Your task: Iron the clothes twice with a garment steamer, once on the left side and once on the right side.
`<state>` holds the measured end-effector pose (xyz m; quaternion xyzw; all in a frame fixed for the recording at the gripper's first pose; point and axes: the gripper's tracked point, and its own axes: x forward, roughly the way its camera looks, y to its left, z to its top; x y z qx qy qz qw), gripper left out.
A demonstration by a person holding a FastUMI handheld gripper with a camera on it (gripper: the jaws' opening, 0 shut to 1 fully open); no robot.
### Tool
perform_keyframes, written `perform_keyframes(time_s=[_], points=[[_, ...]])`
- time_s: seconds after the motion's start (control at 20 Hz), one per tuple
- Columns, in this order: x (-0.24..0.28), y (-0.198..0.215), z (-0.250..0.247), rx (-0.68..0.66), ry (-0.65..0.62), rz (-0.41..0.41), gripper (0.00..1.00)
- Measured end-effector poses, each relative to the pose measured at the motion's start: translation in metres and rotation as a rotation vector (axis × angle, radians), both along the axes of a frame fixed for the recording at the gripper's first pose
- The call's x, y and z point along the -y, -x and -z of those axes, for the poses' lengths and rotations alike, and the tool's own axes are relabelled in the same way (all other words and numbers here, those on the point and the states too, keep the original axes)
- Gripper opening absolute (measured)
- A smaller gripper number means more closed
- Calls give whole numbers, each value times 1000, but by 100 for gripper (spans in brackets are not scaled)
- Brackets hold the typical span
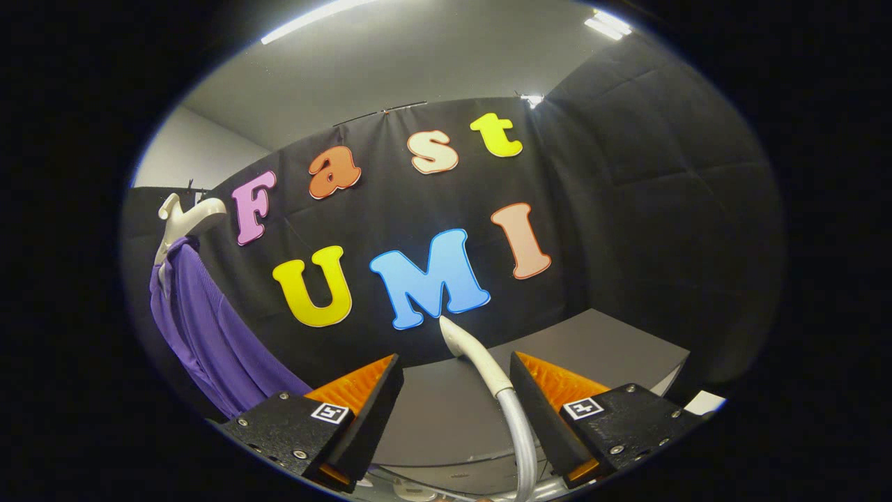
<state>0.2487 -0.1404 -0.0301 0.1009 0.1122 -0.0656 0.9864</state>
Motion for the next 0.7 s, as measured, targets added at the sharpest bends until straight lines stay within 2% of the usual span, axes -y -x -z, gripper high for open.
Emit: perform_keyframes(time_s=[0.25,0.45,0.7], points=[[34,-60,30,-57,-116,-12,95],[52,-97,66,-154,-154,-43,95],[45,-122,106,-303,-291,-157,95]])
